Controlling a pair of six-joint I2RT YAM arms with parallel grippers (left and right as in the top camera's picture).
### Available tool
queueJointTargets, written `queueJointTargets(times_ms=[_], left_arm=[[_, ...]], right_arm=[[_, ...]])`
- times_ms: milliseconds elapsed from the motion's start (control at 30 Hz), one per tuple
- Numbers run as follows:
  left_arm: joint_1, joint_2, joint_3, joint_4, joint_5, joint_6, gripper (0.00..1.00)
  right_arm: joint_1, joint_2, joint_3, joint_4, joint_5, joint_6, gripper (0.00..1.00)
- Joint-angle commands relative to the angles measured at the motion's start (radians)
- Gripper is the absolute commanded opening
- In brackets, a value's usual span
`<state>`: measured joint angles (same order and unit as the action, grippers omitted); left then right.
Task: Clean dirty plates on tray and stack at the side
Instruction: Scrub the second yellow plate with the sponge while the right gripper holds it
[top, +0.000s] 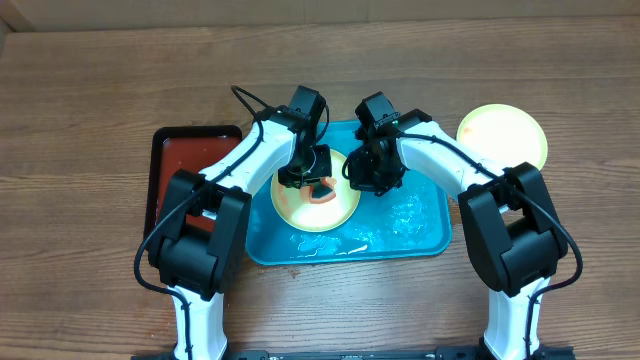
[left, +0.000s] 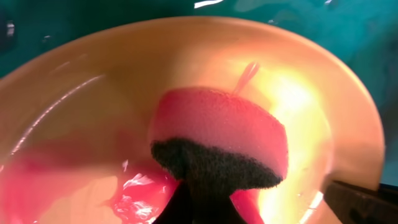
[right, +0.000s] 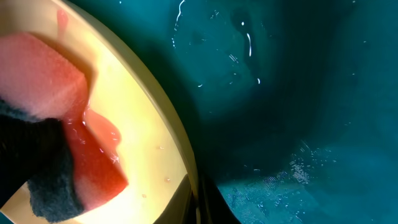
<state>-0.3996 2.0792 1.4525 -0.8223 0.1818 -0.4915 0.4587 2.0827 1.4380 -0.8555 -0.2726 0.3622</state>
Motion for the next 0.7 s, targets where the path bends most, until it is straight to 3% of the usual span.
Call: queueJointTargets(times_ms=[0,233,433,667], left_arm=[[0.014,0.047,-0.028,-0.058,-0.219,-0.006,0.04],[0.064,0.047,0.0,-0.163,-0.395,-0.007,0.04],[0.113,0.047,0.108,-0.266,-0.365,-0.006,0.04],[0.121,0.04,0.353,-0.455,-0.342,-0.006,0.04]], right_arm=[[-0.002,0.011,0.01,0.01,0.048,0.005,0.04],[-0.002,0.011,0.01,0.01,0.047,0.005,0.04],[-0.002,0.011,0.01,0.011,0.047,0.005,0.04],[-0.002,0.011,0.009,0.011,0.048,0.005,0.04]])
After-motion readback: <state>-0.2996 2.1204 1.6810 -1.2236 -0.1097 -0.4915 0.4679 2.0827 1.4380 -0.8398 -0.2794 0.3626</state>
